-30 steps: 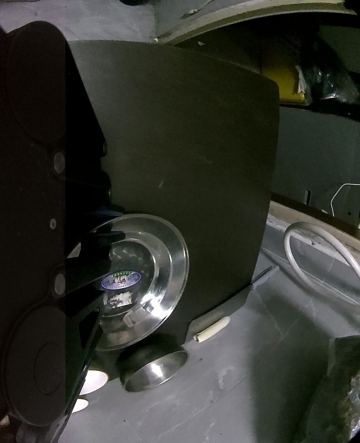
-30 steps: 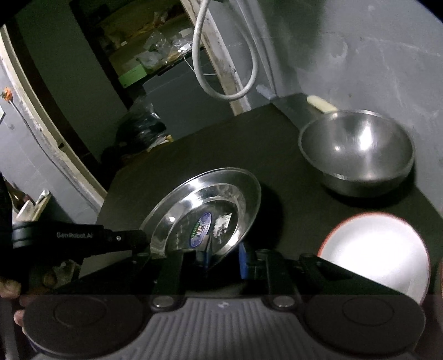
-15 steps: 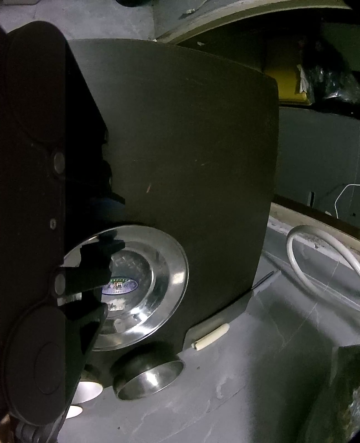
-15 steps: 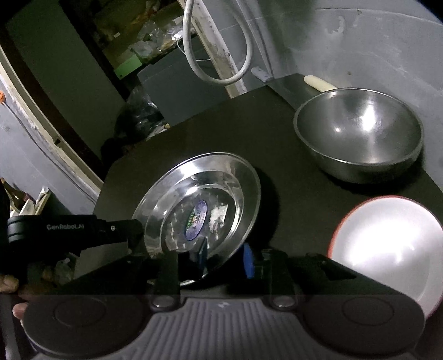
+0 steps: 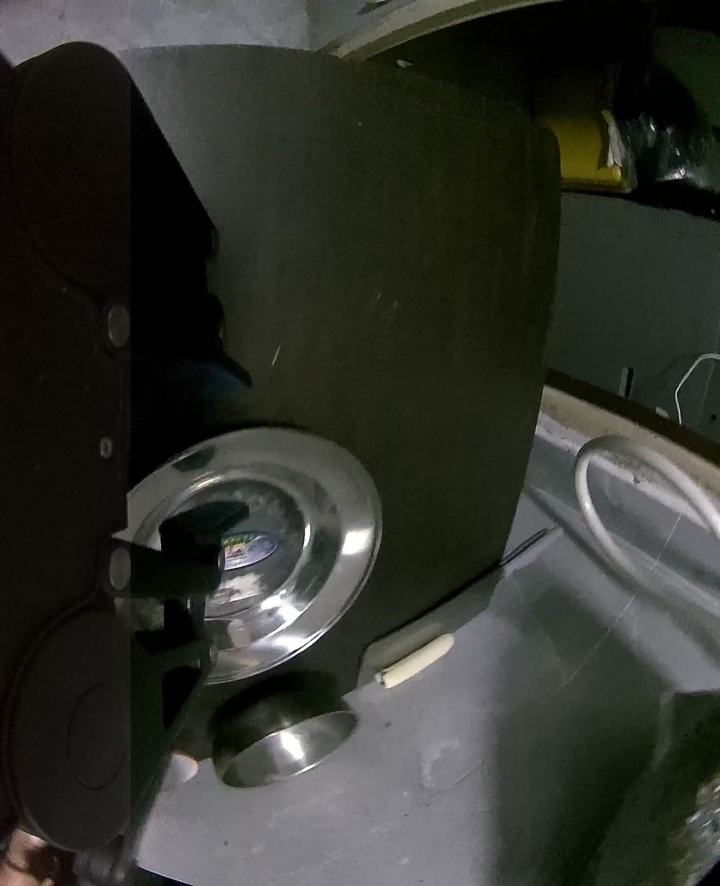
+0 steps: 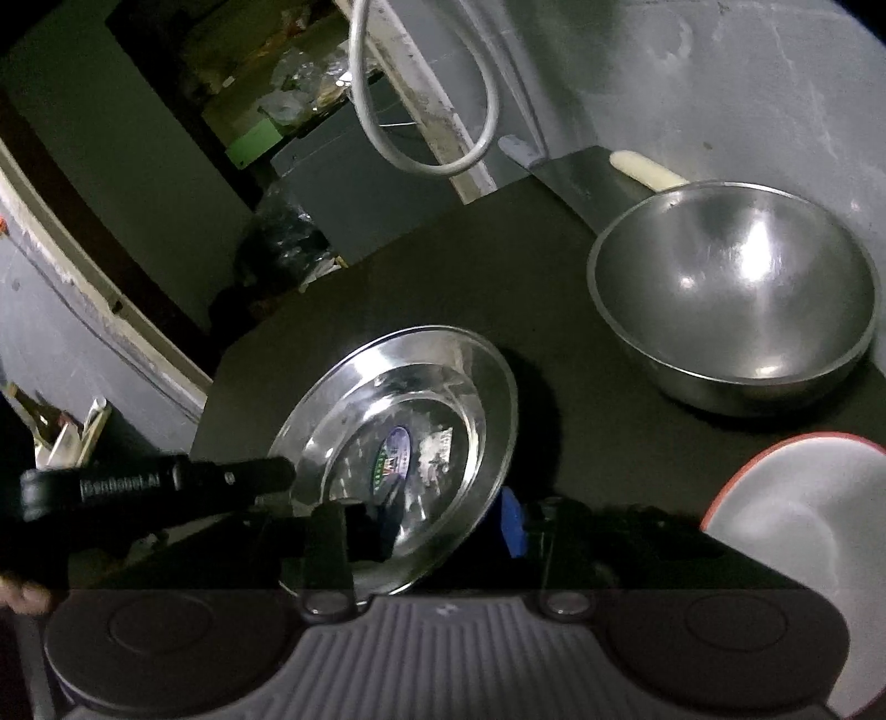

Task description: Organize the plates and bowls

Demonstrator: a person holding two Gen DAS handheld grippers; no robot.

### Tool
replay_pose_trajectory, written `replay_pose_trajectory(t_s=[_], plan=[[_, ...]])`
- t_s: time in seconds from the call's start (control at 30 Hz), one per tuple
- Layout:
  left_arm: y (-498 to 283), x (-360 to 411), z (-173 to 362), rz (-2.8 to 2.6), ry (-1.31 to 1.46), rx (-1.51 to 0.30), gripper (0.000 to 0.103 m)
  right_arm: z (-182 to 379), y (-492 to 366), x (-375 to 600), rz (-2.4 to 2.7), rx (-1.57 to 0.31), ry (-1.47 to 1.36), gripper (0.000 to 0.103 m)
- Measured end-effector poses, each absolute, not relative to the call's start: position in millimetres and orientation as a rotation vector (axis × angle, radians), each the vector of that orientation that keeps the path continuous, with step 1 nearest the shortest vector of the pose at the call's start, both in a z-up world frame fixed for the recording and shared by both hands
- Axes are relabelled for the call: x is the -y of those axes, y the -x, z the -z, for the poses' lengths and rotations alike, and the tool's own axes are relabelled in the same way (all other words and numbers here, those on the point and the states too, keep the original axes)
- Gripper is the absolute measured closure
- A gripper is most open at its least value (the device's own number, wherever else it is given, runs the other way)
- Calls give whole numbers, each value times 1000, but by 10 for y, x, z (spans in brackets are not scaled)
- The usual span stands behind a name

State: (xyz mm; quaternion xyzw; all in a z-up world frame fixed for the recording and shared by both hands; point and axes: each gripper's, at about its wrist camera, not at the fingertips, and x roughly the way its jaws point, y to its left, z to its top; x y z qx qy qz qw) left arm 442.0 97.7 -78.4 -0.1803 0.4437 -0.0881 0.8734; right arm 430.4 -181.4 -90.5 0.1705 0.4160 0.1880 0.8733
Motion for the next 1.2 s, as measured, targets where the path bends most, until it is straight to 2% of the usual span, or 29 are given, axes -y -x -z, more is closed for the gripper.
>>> replay_pose_trajectory(t_s=[0.03, 0.1, 0.2, 0.5, 0.87, 1.2], plan=[[-4424, -953, 790, 196, 371, -932, 79, 914, -4324, 1820, -391, -870, -352, 81], [-4418, -924, 795, 186, 345, -933, 84, 920, -4313, 1837, -389, -867, -351, 82], [-4368, -948, 782, 204, 348, -923, 85, 909, -4260, 1827, -391, -853, -327, 82], [-4016, -894, 477, 192, 296, -827, 85, 669, -4009, 1826, -427, -770, -294, 82], [-3187, -899, 12, 118, 285, -718, 84, 211, -3471, 1806, -539, -714, -286, 82], [-2528, -976, 11, 35, 333, -716, 83, 64, -2955, 1656, -603, -735, -205, 82]])
